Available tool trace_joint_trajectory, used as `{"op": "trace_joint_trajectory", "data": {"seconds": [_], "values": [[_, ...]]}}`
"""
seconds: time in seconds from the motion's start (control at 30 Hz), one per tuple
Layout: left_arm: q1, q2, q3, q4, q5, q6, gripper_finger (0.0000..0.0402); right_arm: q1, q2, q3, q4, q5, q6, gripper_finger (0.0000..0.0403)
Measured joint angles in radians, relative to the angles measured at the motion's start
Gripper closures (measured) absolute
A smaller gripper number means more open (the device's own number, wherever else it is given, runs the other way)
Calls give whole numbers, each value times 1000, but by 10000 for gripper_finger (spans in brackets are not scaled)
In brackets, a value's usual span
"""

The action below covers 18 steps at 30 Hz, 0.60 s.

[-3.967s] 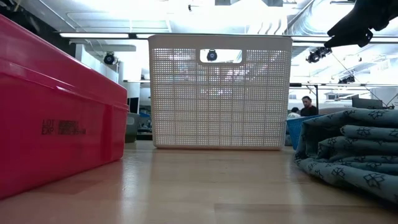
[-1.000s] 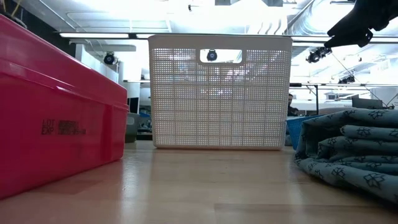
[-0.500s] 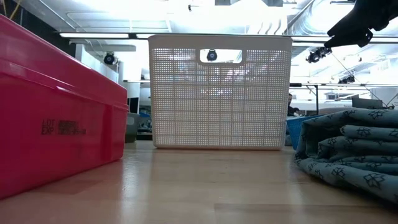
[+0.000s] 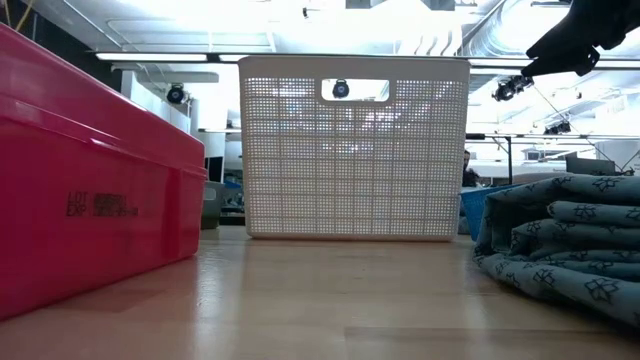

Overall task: Pick & place medical supplies in basket/bin
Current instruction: Put the orange pill bottle into the blue bin

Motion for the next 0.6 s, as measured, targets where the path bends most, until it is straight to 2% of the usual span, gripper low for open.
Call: {"op": "trace_joint_trajectory", "data": {"seconds": [0.43, 0.6], "values": [[3, -4, 0, -1, -1, -3, 231, 0, 0, 0, 0, 0, 0, 163], [35, -73, 0, -28, -2, -6, 231, 0, 0, 0, 0, 0, 0, 163]]}}
